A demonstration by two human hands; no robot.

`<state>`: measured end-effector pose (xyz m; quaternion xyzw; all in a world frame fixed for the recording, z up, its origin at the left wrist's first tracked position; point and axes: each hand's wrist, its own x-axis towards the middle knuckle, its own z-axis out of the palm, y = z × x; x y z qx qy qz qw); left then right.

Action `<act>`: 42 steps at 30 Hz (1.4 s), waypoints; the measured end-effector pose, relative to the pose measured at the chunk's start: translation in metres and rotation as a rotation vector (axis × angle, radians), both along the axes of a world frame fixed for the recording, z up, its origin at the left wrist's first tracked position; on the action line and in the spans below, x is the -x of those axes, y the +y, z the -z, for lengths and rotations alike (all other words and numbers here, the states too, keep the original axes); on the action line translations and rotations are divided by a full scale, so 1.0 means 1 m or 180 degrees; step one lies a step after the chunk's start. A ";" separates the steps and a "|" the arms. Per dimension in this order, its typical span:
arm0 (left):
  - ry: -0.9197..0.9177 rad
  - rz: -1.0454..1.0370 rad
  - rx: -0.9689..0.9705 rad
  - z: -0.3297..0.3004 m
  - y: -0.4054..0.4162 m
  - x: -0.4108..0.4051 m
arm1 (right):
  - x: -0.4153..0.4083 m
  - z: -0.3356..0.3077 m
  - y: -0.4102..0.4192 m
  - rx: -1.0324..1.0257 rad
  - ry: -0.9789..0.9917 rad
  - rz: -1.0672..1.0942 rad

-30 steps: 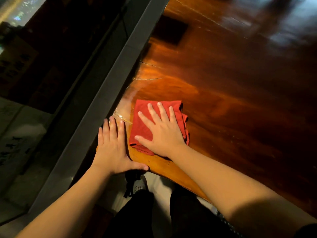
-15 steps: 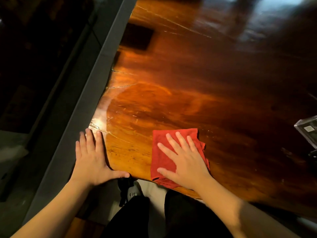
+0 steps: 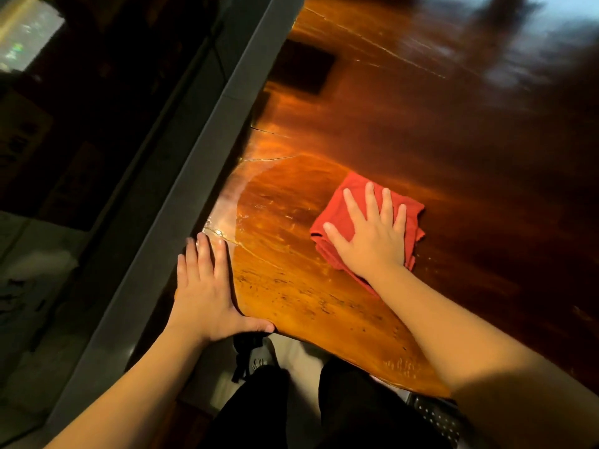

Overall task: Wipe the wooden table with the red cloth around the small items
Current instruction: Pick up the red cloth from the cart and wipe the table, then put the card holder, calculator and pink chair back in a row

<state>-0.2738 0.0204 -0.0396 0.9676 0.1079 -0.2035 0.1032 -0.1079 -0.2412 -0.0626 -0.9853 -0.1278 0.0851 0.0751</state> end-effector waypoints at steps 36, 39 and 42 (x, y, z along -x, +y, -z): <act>-0.0038 0.0227 0.0224 -0.064 -0.063 -0.083 | 0.102 -0.067 -0.113 -0.1408 0.1377 -0.0019; -0.0238 0.0549 0.0278 -0.076 -0.111 -0.111 | 0.096 -0.079 -0.164 -0.1557 0.1383 0.0306; -0.0353 0.0868 0.0434 -0.085 -0.168 -0.136 | 0.084 -0.090 -0.221 -0.1575 0.1384 0.0622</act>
